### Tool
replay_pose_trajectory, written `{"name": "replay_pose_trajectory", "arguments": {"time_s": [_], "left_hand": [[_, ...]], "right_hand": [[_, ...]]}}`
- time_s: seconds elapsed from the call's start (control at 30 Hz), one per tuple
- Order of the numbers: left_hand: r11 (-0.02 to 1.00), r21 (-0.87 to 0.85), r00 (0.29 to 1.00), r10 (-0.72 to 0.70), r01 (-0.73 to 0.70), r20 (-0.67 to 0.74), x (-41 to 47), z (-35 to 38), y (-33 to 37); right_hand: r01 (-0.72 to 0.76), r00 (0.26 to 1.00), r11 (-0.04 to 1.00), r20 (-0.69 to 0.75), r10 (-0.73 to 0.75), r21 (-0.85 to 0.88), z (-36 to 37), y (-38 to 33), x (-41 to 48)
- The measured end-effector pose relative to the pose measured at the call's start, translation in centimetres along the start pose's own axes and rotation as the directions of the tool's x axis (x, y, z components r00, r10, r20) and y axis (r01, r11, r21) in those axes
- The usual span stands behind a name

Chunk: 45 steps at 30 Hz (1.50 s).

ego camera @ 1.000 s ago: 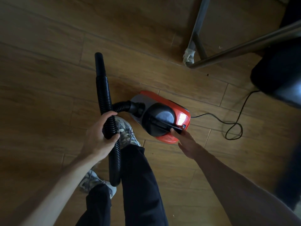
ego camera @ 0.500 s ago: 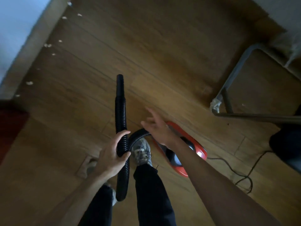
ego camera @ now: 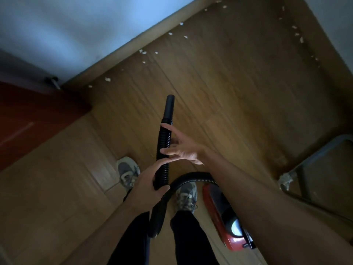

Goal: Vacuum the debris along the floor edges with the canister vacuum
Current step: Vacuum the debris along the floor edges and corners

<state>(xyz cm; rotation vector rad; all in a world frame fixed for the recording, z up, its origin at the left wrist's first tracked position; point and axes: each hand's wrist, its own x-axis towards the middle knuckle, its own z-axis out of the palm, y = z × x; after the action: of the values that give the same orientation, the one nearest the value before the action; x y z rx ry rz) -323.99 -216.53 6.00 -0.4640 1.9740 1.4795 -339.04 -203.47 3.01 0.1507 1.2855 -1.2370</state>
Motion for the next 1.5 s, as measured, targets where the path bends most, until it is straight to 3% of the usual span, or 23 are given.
{"name": "replay_pose_trajectory", "arguments": {"time_s": [0.27,0.53,0.77,1.2,1.5], "left_hand": [[0.934,-0.349,0.984,-0.129,0.078,-0.124,0.1,-6.0,-2.6],[0.858,-0.497,0.983,-0.177,0.126,-0.058,1.0,-12.6,-5.2],[0.848,-0.524,0.983,-0.151,0.073,-0.109,2.8,-16.6,-7.2],[0.861,-0.505,0.936,-0.22,0.055,-0.273,4.4,-18.2,-11.1],[0.788,-0.612,0.901,-0.31,0.064,-0.305,5.4,-18.7,-12.8]], "right_hand": [[-0.034,0.999,0.995,-0.036,0.031,-0.094,6.1,-3.8,7.3],[-0.098,0.995,0.986,-0.033,0.094,-0.135,9.4,-6.3,13.5],[-0.103,0.992,0.994,0.07,0.106,-0.046,10.9,-7.9,18.4],[-0.133,0.982,0.962,0.098,0.16,-0.236,13.0,-8.9,24.9],[-0.12,0.965,0.922,0.173,0.195,-0.367,14.0,-9.1,28.4]]}}
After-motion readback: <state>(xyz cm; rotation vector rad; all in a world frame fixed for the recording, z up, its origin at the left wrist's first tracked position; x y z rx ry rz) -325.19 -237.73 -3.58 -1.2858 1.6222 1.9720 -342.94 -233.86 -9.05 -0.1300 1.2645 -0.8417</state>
